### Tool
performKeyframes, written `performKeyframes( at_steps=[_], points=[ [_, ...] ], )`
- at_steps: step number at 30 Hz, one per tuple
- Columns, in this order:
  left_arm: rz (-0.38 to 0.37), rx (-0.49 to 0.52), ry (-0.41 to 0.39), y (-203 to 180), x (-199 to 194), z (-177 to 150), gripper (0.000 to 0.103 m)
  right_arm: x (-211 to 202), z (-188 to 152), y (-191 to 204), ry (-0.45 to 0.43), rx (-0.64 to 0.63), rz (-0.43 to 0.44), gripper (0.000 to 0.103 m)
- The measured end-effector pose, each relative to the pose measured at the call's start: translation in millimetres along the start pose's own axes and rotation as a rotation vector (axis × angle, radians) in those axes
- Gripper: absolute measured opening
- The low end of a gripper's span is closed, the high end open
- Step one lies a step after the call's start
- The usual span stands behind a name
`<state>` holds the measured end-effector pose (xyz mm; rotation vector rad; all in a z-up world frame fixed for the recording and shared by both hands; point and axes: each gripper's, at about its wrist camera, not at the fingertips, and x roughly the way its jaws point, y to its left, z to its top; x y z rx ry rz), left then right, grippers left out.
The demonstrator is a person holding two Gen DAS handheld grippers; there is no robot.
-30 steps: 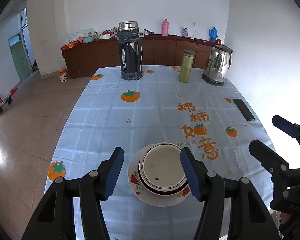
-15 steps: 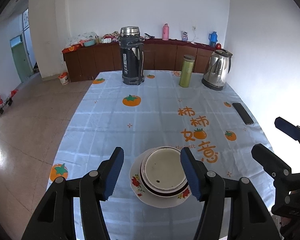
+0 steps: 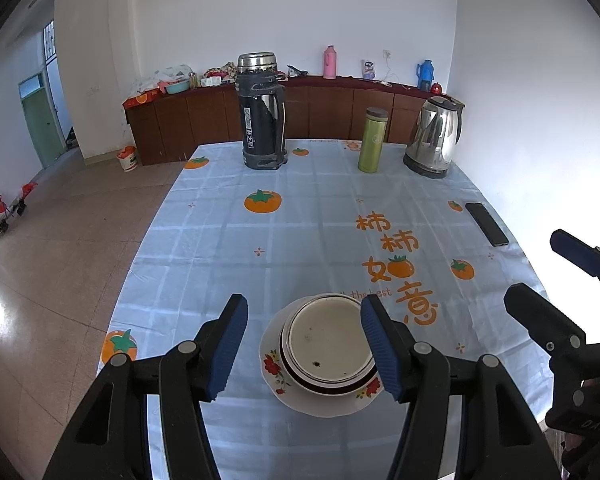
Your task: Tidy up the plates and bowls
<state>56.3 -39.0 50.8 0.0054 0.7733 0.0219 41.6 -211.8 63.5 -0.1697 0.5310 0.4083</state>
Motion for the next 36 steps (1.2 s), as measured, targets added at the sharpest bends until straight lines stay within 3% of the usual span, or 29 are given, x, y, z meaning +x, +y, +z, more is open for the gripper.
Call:
performKeyframes(
  at_steps=[36],
  points=[
    [-0.018, 0.016, -0.038, -5.4, 14.0, 17.1, 0.061, 13.8, 14.7, -16.0, -0.029, 0.026, 0.007, 0.093]
  ],
)
